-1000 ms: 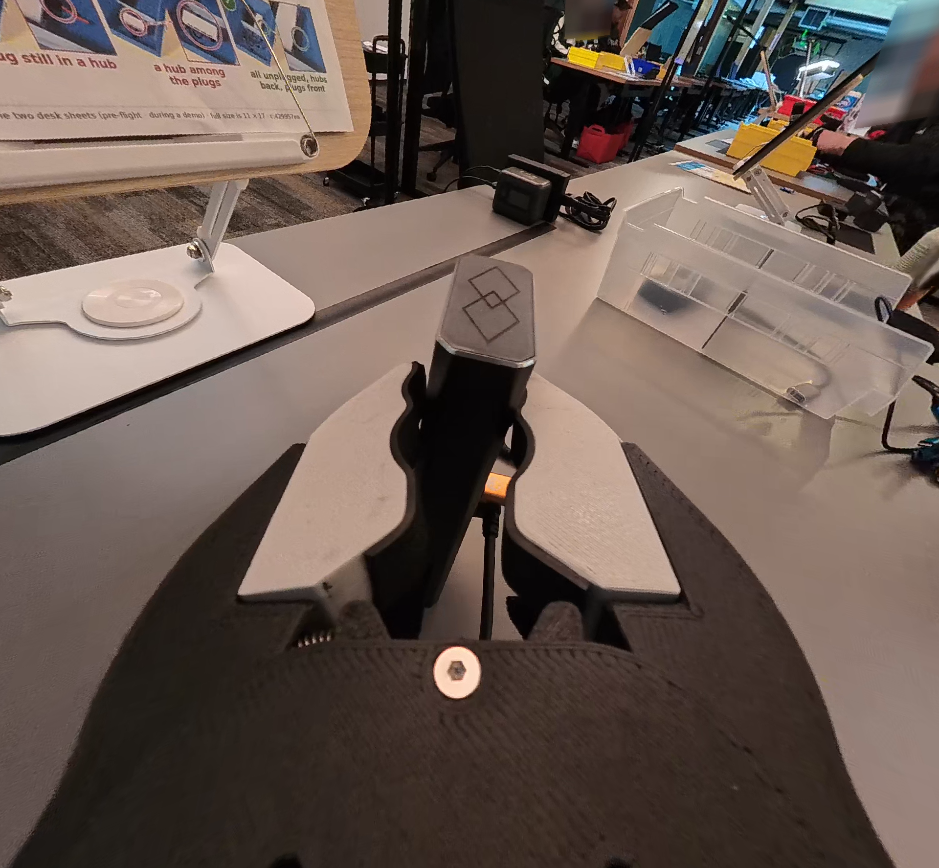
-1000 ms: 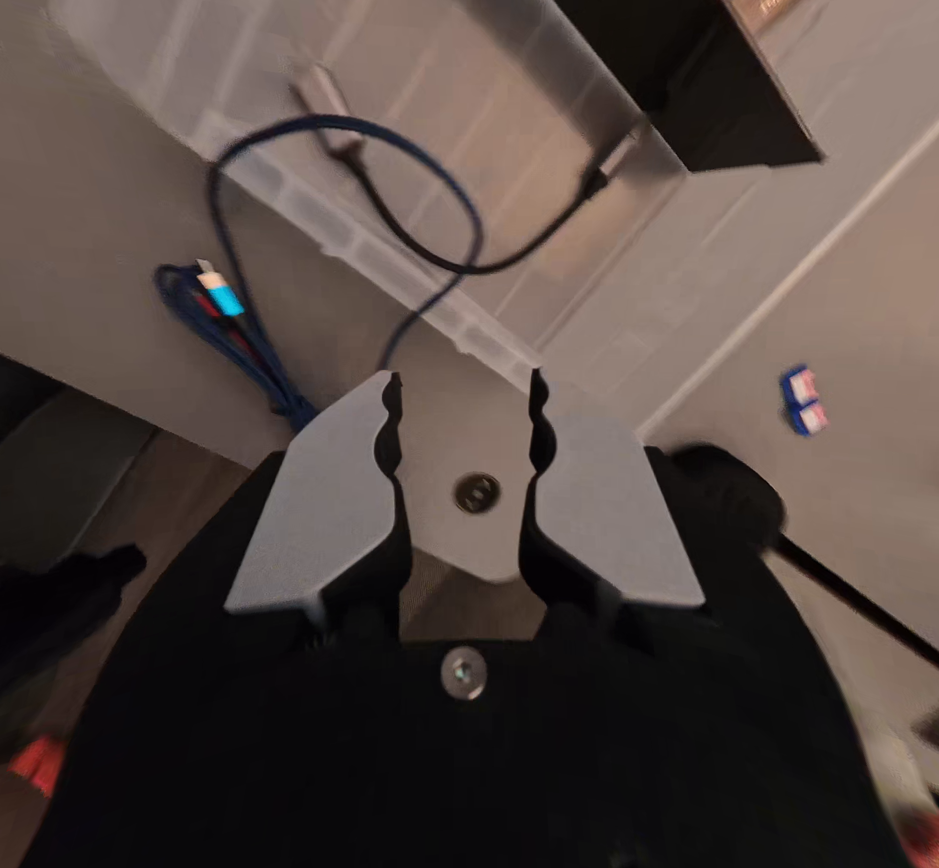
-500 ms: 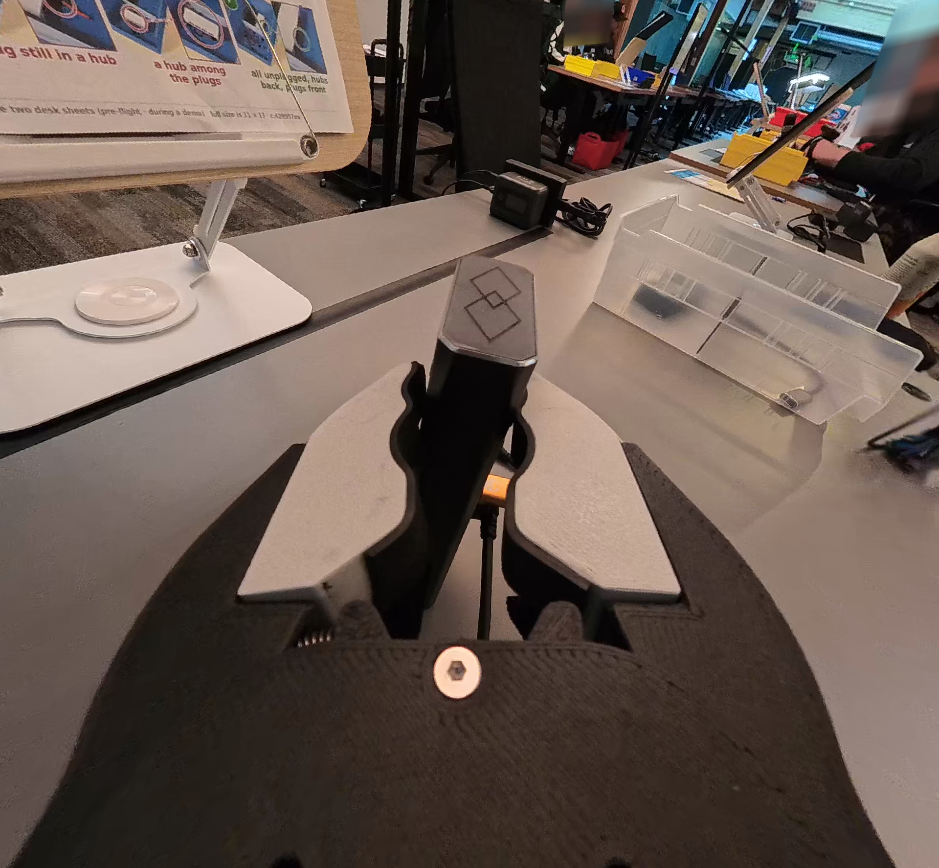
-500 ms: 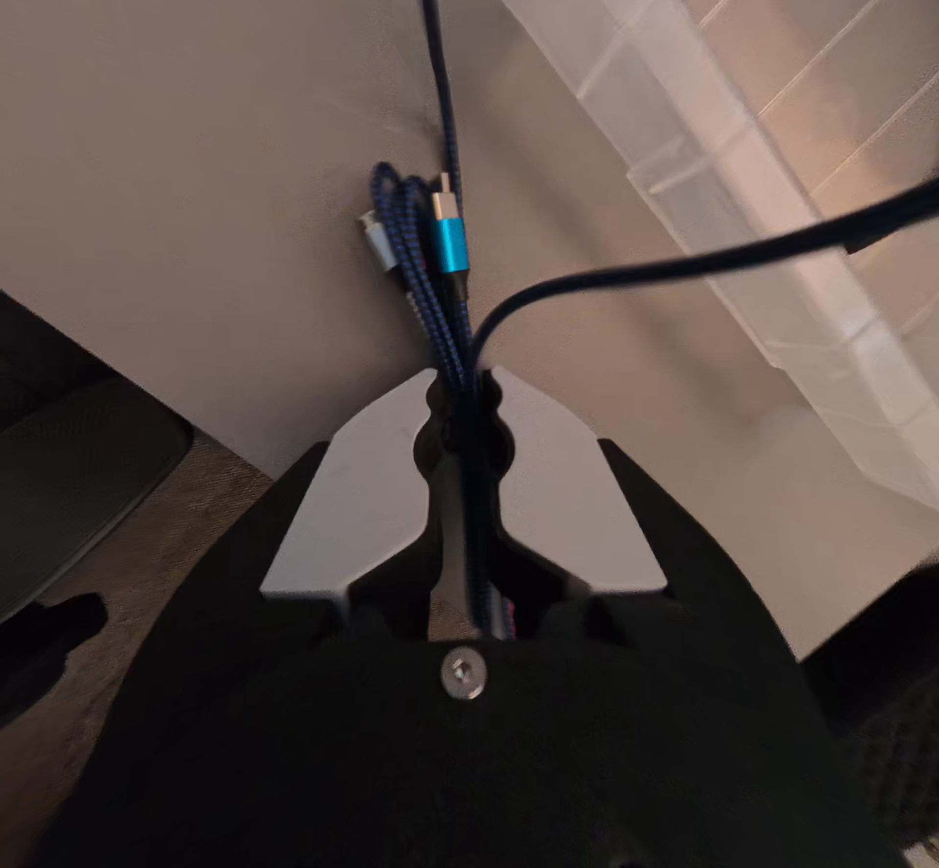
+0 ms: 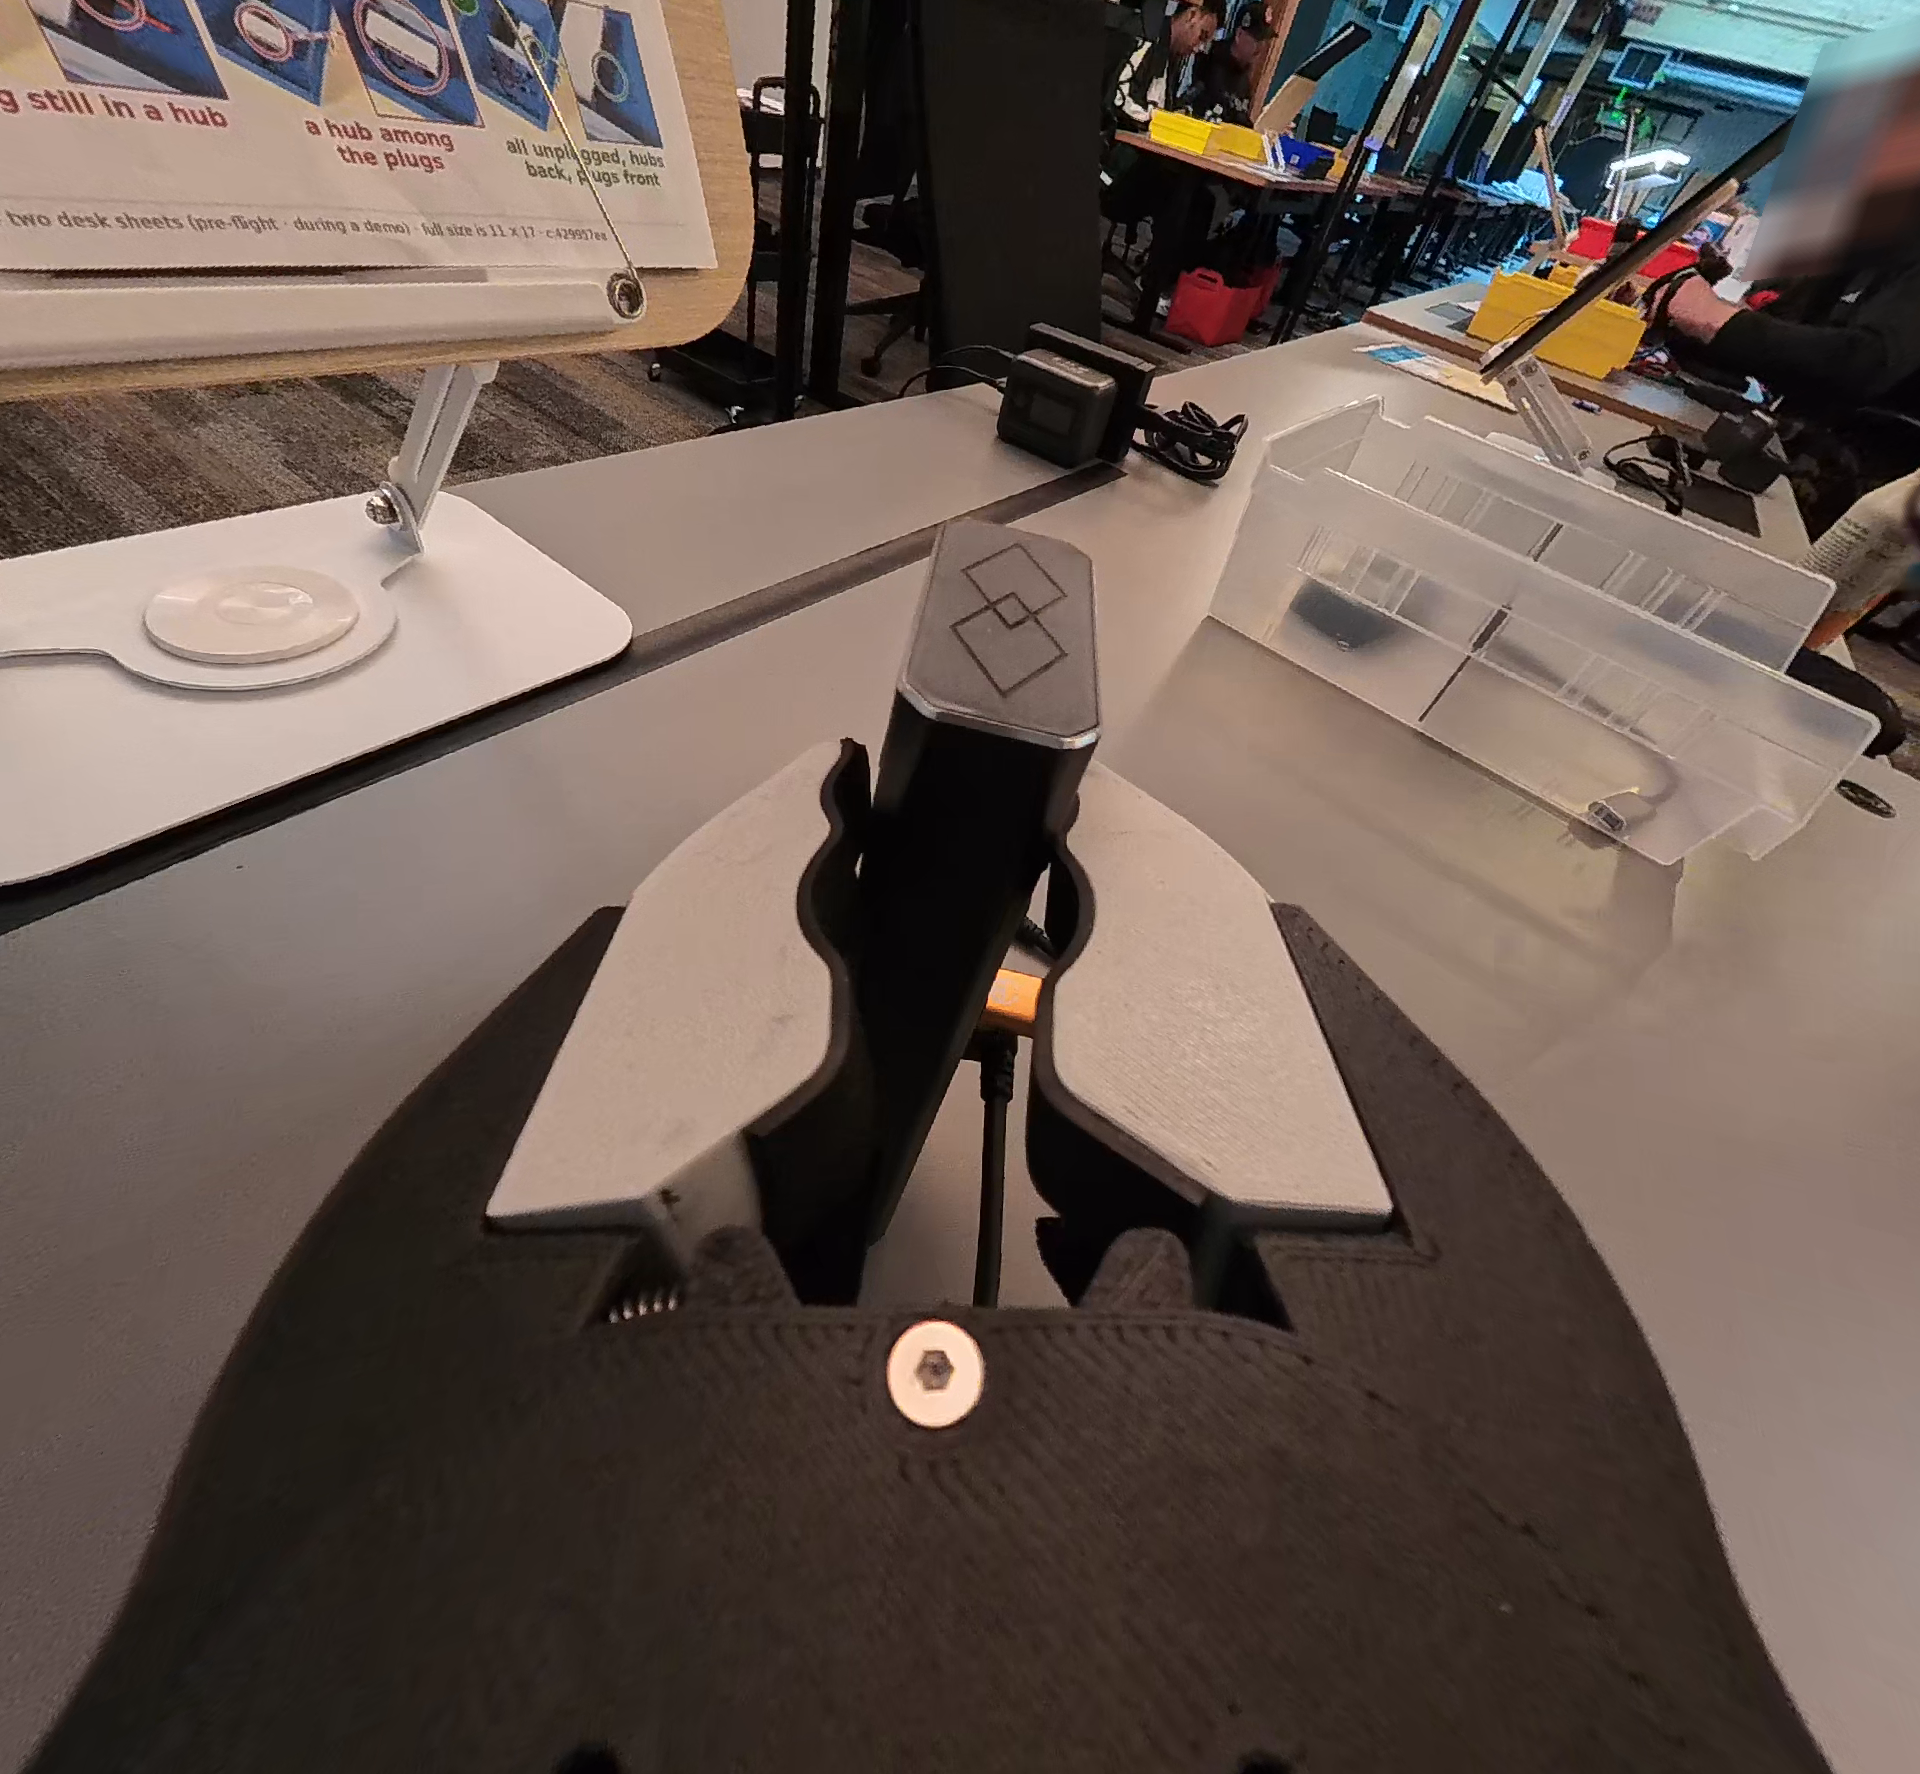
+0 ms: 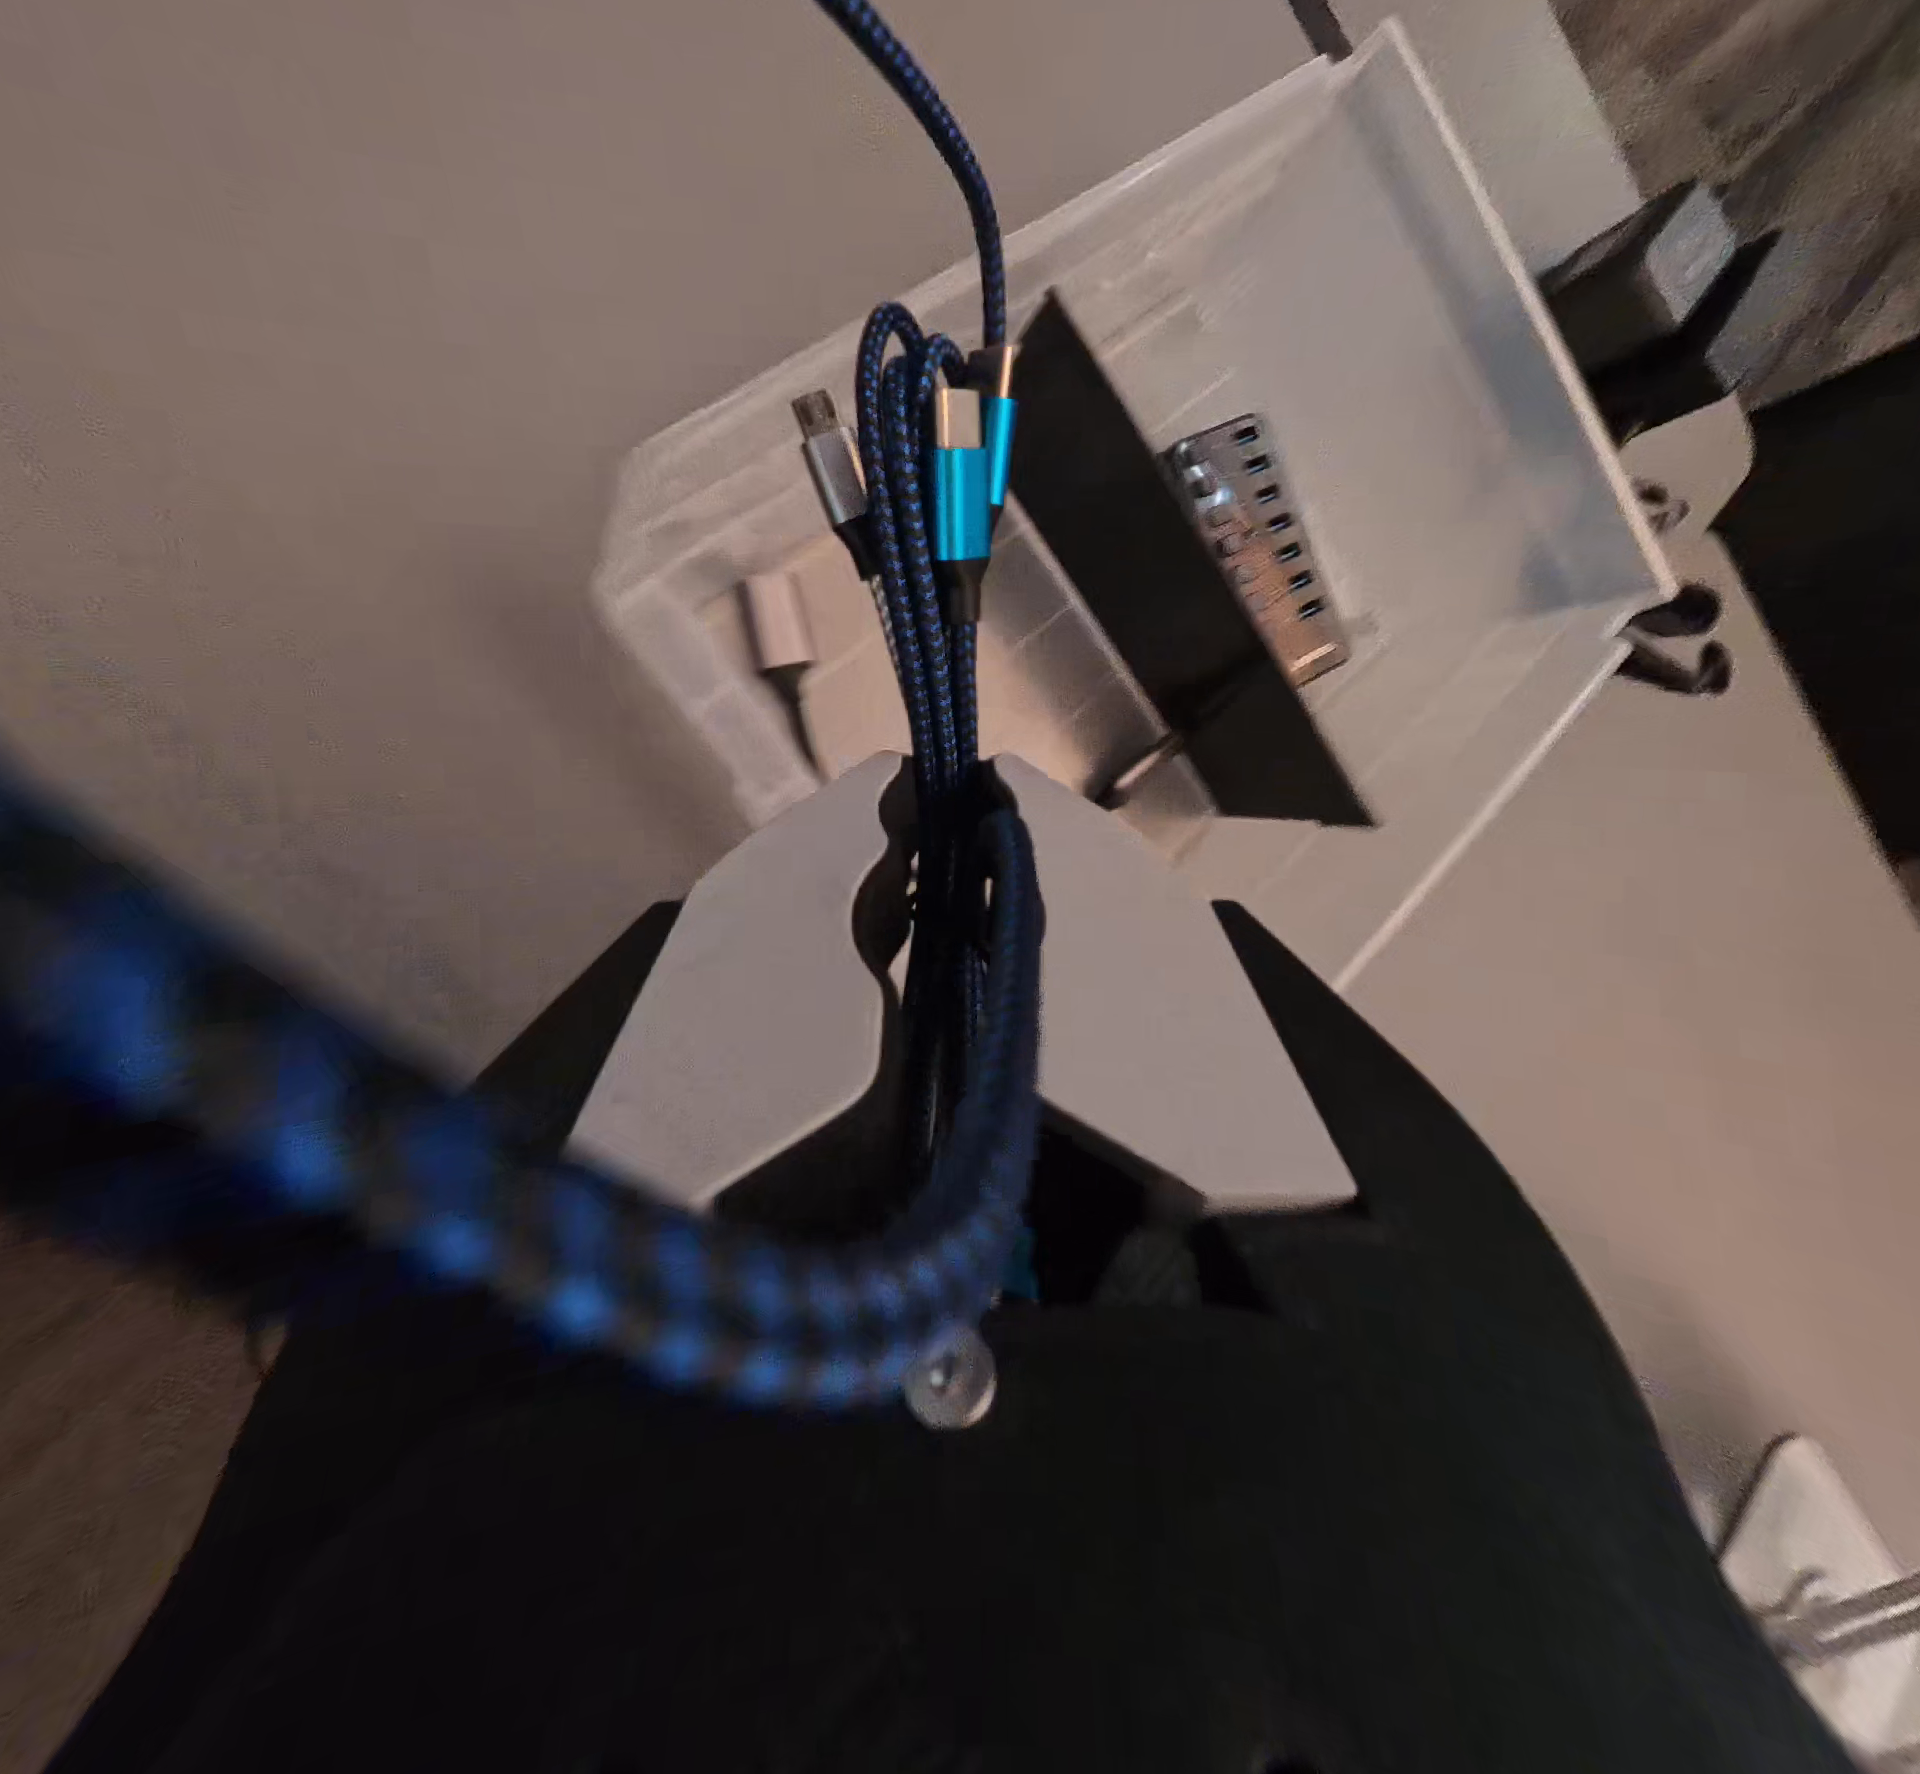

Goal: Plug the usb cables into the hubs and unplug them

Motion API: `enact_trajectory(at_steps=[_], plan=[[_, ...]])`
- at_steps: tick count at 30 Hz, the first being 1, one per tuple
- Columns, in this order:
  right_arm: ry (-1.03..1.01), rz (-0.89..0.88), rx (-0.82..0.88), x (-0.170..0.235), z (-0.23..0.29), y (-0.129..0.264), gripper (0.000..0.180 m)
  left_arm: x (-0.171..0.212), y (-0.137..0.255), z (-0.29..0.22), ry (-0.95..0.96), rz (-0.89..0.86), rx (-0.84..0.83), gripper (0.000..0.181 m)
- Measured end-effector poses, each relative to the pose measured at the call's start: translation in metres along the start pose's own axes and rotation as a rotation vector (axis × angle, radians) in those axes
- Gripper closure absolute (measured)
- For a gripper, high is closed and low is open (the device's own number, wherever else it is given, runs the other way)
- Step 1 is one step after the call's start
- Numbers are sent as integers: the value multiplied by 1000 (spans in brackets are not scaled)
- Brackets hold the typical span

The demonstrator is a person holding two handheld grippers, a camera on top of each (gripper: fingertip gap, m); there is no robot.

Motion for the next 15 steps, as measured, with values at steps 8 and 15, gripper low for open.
enact_trajectory(at_steps=[8,15], plan=[[1,149,-211,9,-34,-87,169,0,0,0,0,1,1,150],[-154,271,-290,28,-29,-122,133,0,0,0,5,4,9,150]])
Point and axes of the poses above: each gripper's, where its closed fingertips meet, y back along the fingers, x out of its underside, z = x × y across the jaws, the point moved 3 cm from there along y, back along the fingers, and after that the axes turned 6 degrees about z, right-handed, at the moved point
